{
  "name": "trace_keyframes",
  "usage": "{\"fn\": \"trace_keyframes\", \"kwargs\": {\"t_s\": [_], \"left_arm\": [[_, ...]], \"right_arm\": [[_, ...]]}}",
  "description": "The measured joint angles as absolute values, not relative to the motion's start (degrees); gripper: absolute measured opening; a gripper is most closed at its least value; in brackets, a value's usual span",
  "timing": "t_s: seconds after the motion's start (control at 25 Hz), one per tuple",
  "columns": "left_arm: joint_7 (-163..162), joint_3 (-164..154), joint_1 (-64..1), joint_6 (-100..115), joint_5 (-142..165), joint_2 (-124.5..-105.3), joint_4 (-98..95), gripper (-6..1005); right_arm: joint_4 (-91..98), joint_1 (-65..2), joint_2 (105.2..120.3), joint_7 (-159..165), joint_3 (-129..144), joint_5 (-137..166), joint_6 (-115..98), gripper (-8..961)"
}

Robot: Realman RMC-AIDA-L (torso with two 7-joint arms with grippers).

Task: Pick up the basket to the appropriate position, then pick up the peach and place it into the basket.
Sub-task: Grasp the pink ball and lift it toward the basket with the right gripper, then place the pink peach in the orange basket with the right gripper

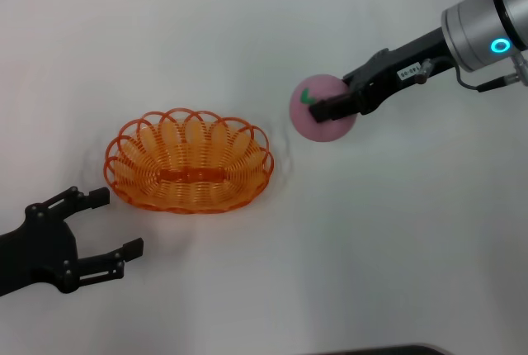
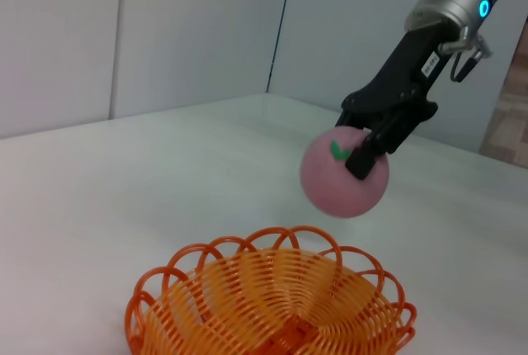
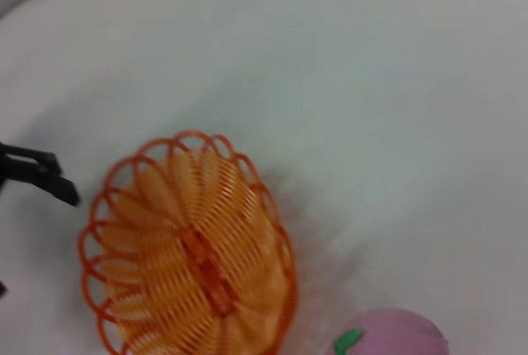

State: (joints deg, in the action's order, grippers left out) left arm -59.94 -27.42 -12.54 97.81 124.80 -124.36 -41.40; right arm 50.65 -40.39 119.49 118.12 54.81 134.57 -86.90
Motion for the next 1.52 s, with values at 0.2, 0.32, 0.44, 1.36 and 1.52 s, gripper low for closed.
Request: {"fn": "trace_keyframes", "kwargs": {"t_s": [0.2,0.32,0.44,1.36,1.52], "left_arm": [[-59.94,-27.42,-12.14,97.9,124.8,-124.37,-41.85,933],[-59.94,-27.42,-12.05,97.96,124.8,-124.37,-41.86,933],[-59.94,-27.42,-12.01,98.02,124.8,-124.37,-41.86,932],[-59.94,-27.42,-12.1,98.09,124.8,-124.37,-41.75,931],[-59.94,-27.42,-12.07,98.09,124.8,-124.37,-41.75,931]], "right_arm": [[50.65,-40.72,119.44,116.61,54.87,130.46,-89.42,350],[50.65,-41.04,119.45,115.55,55.32,128.05,-90.92,351],[50.08,-42.02,119.73,114.98,55.76,127.49,-91.18,352],[39.53,-47.72,120.32,111.27,73.04,118.58,-77.92,357],[39.3,-47.1,120.32,109.23,73.56,116.14,-77.62,425]]}}
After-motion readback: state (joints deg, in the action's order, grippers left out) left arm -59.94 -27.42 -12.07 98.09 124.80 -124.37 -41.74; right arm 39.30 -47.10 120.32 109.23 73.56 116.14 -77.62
